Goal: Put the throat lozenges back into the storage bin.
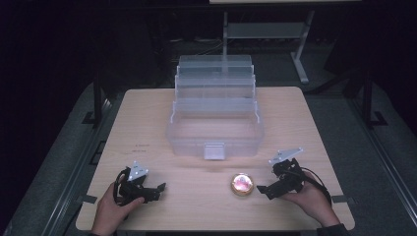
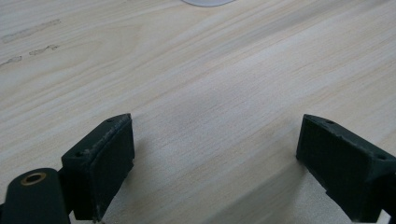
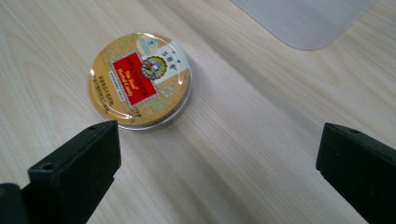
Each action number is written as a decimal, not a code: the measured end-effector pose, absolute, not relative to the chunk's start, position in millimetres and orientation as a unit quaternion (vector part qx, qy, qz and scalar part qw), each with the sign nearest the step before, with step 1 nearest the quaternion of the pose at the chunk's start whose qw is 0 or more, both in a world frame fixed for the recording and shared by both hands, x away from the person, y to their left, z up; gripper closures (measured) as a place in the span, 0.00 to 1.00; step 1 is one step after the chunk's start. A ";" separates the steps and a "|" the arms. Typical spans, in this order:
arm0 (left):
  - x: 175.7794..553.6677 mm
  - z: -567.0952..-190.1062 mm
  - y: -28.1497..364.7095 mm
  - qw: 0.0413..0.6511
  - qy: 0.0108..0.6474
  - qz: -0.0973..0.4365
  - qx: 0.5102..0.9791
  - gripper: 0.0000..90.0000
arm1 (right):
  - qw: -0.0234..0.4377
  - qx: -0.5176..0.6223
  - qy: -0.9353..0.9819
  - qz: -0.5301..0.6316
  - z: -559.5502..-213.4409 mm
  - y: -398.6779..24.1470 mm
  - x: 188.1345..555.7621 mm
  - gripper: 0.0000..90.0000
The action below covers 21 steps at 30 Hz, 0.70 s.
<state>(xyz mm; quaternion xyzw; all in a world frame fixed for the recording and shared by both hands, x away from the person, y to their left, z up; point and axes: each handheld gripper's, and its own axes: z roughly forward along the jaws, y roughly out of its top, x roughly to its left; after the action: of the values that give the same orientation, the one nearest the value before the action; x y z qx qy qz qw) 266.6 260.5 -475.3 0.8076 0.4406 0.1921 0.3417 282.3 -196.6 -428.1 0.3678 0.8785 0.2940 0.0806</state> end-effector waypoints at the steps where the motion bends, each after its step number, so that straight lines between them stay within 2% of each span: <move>1: 266.6 -475.3 260.5 0.342 0.441 0.192 0.808 0.12 | 0.080 0.368 0.879 0.293 -428.1 -195.1 282.2 0.00; 21: 266.5 -475.3 260.5 0.341 0.440 0.192 0.808 0.12 | 0.070 0.344 0.889 0.295 -431.0 -171.7 282.9 0.00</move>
<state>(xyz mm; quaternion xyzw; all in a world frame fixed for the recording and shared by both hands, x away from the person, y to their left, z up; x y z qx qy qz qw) 266.5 260.5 -475.3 0.8082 0.4398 0.1922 0.3413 282.9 -171.7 -431.0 0.3443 0.8886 0.2949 0.0703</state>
